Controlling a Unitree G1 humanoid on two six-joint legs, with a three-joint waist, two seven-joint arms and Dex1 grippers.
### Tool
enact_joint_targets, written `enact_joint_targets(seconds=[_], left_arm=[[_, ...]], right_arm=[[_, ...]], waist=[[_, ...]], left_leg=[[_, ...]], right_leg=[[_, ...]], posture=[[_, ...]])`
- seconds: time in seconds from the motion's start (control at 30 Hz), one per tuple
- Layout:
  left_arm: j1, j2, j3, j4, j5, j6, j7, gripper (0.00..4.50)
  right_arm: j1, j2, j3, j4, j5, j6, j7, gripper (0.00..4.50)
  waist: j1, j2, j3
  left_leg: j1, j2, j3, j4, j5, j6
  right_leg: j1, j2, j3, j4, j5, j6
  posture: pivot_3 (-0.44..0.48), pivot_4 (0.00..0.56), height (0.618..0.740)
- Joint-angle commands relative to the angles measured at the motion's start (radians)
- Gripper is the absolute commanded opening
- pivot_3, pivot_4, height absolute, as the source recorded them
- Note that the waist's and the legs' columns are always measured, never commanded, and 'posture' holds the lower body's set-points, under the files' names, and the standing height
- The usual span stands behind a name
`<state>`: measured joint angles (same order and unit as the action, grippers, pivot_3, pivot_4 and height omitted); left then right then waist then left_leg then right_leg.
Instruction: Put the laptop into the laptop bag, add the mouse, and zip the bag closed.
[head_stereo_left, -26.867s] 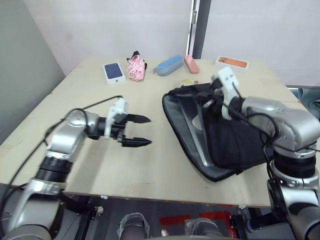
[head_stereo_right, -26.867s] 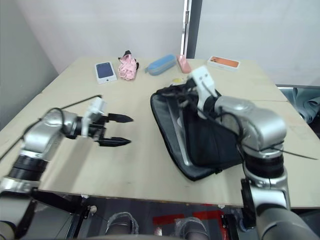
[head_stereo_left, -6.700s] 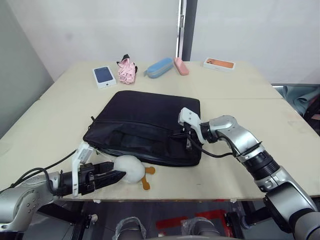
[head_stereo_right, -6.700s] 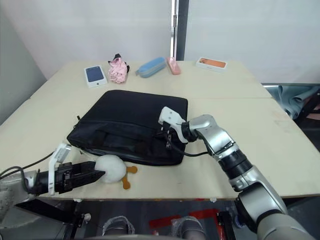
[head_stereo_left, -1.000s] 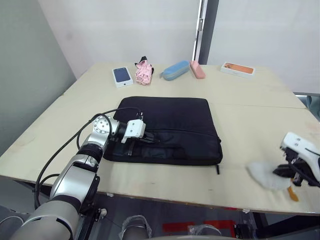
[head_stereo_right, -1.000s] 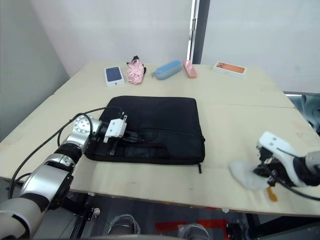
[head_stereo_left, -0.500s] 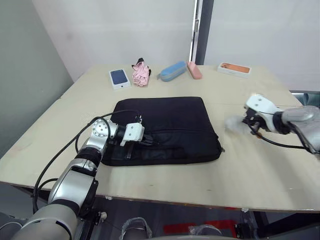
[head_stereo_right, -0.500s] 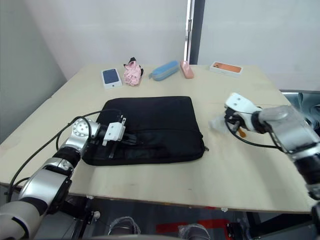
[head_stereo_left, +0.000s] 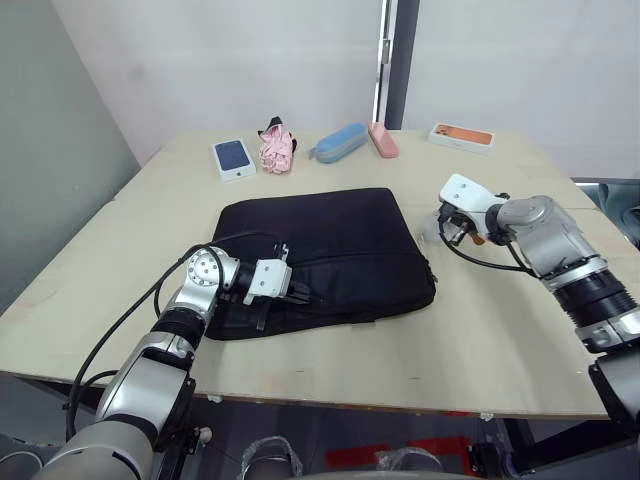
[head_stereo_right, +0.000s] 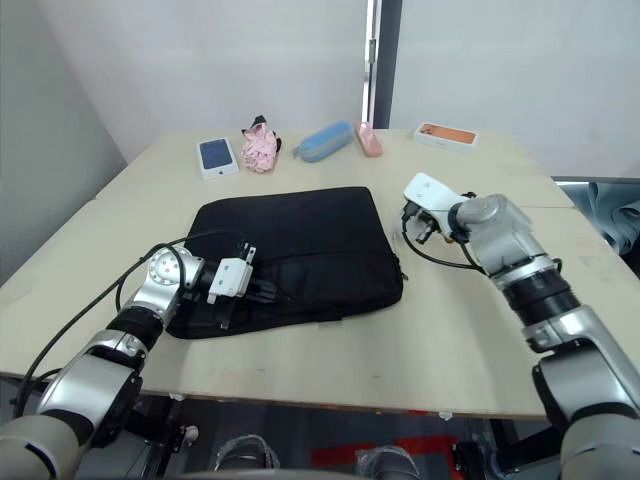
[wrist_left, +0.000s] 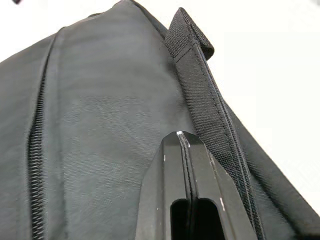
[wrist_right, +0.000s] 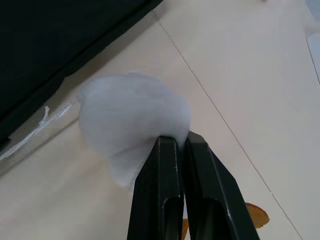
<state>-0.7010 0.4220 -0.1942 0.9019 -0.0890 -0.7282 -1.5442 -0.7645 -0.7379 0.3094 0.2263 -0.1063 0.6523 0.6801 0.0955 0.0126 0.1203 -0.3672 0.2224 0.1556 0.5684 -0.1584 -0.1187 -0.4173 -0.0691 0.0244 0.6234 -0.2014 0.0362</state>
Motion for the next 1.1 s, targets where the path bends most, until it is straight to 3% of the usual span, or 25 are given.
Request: enact_joint_targets(seconds=[0.03,0.23,0.5,0.67,0.87,0.97,1.1], left_arm=[[0.068,0.006,-0.076,0.053,0.074,0.023,-0.035,0.00],[0.076,0.008,-0.081,0.046,0.073,0.021,-0.026,0.00],[0.028,0.003,-0.030,0.013,0.010,0.109,-0.008,0.00],[-0.002,0.029,0.030,-0.181,-0.133,0.376,-0.044,0.00],[0.029,0.132,0.079,-0.477,-0.242,0.653,-0.028,0.00],[0.047,0.193,0.120,-0.577,-0.287,0.761,-0.005,0.83],[0.064,0.270,0.217,-0.658,-0.356,0.874,0.056,2.27]], right_arm=[[-0.025,0.028,-0.090,-0.020,0.020,0.014,-0.036,0.04],[0.022,0.039,-0.161,-0.028,0.046,0.070,-0.051,0.04],[0.121,-0.008,-0.244,-0.150,0.152,0.234,0.051,2.85],[0.131,-0.077,-0.327,-0.198,0.217,0.300,0.079,4.45],[0.141,-0.180,-0.460,-0.300,0.378,0.408,0.194,4.45],[0.199,-0.240,-0.535,-0.349,0.454,0.432,0.248,4.50],[0.285,-0.294,-0.647,-0.384,0.542,0.446,0.301,4.50]], waist=[[-0.001,0.000,0.000],[-0.001,0.000,0.000],[0.002,0.000,0.000],[0.002,-0.001,0.010],[-0.002,-0.004,0.018],[0.001,-0.005,0.018],[0.006,-0.006,0.020]], left_leg=[[0.000,0.000,0.000,0.000,0.000,0.000],[0.000,0.000,0.001,-0.002,0.000,0.000],[0.001,0.000,0.002,-0.007,0.000,0.000],[0.000,0.000,0.003,-0.007,0.000,0.000],[-0.016,0.006,0.004,-0.007,0.001,-0.002],[-0.019,0.010,0.004,-0.007,0.004,0.002],[-0.019,0.011,0.004,-0.010,0.001,0.003]], right_leg=[[-0.001,0.000,0.000,0.000,0.000,0.000],[0.000,0.000,0.000,0.000,0.000,0.000],[-0.001,0.000,0.000,-0.002,0.000,0.000],[-0.004,0.000,0.001,-0.001,0.000,0.000],[-0.021,0.007,0.001,-0.004,0.000,-0.001],[-0.024,0.012,-0.001,-0.004,0.003,0.006],[-0.024,0.012,-0.002,-0.007,0.000,0.003]], posture=[[0.000,0.150,0.740],[0.000,0.150,0.740],[0.000,0.150,0.740],[0.000,0.150,0.740],[0.000,0.150,0.740],[0.000,0.150,0.740],[0.000,0.150,0.740]])
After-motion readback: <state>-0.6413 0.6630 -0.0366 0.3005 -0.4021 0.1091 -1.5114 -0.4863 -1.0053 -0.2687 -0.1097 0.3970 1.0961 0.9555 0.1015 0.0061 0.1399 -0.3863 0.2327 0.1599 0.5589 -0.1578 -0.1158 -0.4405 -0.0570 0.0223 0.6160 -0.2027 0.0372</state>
